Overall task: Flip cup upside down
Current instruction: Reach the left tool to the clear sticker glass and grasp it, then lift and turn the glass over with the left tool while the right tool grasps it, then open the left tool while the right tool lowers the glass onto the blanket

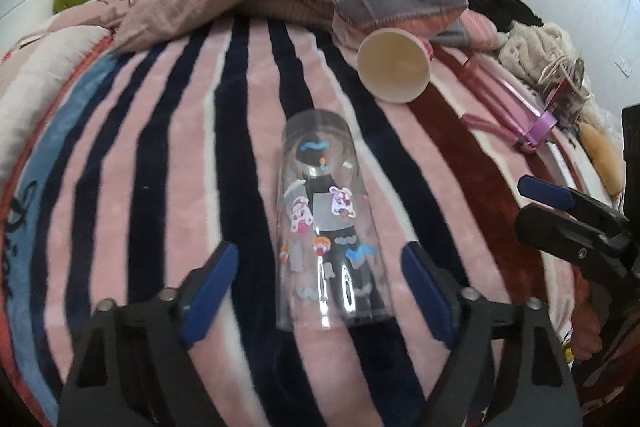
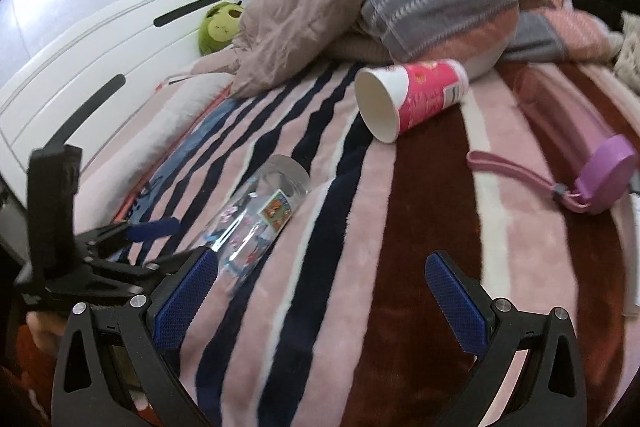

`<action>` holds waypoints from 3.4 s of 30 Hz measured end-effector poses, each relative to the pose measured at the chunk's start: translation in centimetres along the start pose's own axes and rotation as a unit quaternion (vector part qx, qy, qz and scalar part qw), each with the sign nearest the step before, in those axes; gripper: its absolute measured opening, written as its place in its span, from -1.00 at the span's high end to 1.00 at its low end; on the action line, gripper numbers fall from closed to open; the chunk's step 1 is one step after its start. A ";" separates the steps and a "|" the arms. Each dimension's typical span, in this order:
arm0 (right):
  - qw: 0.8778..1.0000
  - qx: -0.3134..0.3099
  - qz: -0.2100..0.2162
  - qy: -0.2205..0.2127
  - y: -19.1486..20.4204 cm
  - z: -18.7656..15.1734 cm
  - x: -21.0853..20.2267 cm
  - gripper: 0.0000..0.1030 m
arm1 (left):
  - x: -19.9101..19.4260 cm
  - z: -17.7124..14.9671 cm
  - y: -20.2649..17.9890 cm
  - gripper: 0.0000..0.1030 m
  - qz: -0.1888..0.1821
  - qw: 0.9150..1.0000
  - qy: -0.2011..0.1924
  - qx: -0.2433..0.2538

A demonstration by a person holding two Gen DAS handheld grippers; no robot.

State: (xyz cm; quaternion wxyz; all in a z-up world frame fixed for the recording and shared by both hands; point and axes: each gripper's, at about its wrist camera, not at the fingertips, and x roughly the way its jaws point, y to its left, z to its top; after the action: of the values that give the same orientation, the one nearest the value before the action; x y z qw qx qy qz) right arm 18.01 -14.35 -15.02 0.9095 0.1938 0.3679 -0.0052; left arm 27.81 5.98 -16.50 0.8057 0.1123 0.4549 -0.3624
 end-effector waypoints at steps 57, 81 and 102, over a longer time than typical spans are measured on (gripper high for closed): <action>0.969 -0.228 0.084 -0.032 13.6 0.7 2.4 -0.10 | -3.6 -4.9 2.0 -0.15 -0.151 0.983 -0.098 0.046; 0.955 -0.281 0.088 -0.033 15.8 -2.8 -0.6 -0.16 | -5.7 -7.2 1.4 -0.69 -0.157 0.980 -0.108 0.055; 0.969 -0.232 0.068 -0.057 15.7 -0.7 -3.9 -0.53 | -11.6 -6.9 0.9 -0.97 -0.116 0.982 -0.140 0.052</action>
State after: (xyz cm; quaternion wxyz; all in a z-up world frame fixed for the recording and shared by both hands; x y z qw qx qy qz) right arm 17.11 -0.10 -7.35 0.9473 0.0013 0.2924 0.1308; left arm 20.19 15.78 -11.07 0.8069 0.0491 0.3283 -0.4885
